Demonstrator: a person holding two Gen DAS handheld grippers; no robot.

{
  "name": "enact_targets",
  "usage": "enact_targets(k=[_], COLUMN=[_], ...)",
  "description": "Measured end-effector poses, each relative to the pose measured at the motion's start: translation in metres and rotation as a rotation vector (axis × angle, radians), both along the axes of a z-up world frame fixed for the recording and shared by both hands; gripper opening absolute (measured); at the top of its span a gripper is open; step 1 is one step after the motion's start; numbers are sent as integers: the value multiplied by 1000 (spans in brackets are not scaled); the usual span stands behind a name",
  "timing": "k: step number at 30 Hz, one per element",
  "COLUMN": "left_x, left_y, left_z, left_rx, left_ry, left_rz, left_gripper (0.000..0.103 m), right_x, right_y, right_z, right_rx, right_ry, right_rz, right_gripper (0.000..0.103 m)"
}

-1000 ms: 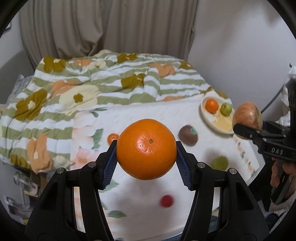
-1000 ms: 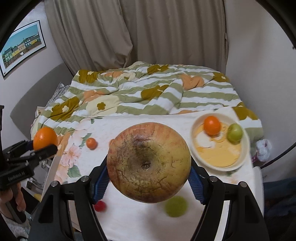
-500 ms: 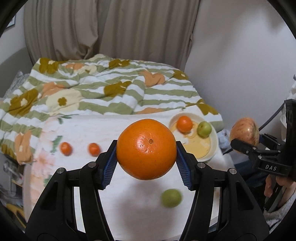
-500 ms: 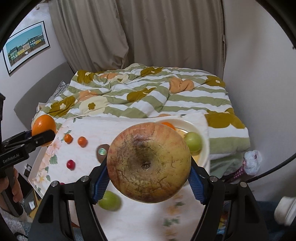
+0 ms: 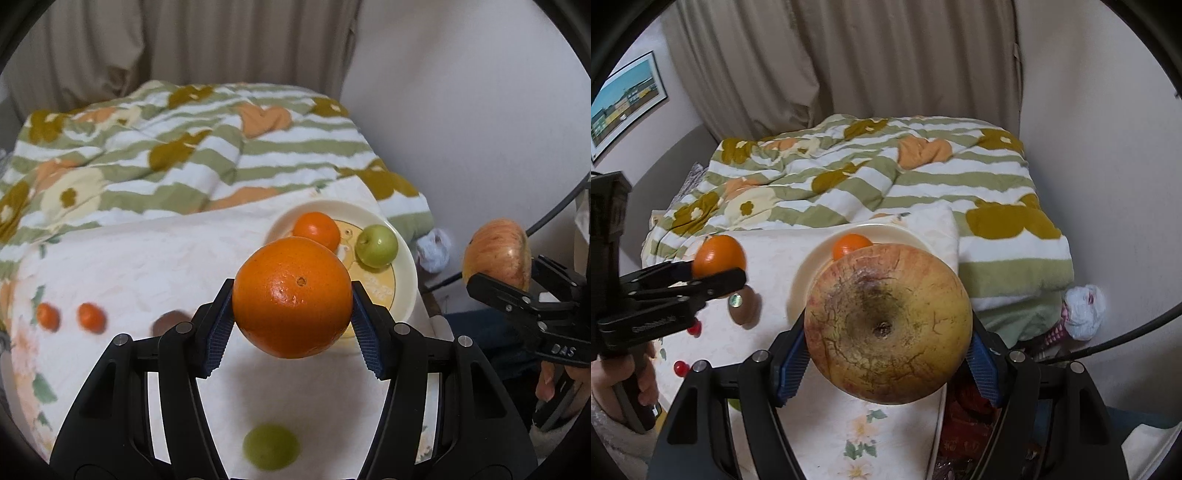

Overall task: Organize fruits
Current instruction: 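Carry the orange into the bowl and open the left tool while the right tool carries the russet apple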

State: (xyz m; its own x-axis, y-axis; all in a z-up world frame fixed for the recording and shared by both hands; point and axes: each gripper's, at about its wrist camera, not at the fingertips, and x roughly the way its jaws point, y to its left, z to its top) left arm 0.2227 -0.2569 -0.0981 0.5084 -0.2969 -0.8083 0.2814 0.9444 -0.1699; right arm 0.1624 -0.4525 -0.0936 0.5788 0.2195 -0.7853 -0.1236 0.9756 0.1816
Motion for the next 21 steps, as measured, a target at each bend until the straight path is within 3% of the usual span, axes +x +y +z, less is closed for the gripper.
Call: enact_targets(k=[12,21], left_x=[54,70], left_y=[-38,-49], left_z=[-57,-88], left_rx=[72,141], left_ry=[106,142], left_rz=[-122,-174], left_gripper=[66,67], right_x=[20,24], right_y=[-12,-18], right_z=[-32,-40], right_rx=[10,23], right_ry=[84,102], right_rz=[-78,-121], right_gripper=[71,71])
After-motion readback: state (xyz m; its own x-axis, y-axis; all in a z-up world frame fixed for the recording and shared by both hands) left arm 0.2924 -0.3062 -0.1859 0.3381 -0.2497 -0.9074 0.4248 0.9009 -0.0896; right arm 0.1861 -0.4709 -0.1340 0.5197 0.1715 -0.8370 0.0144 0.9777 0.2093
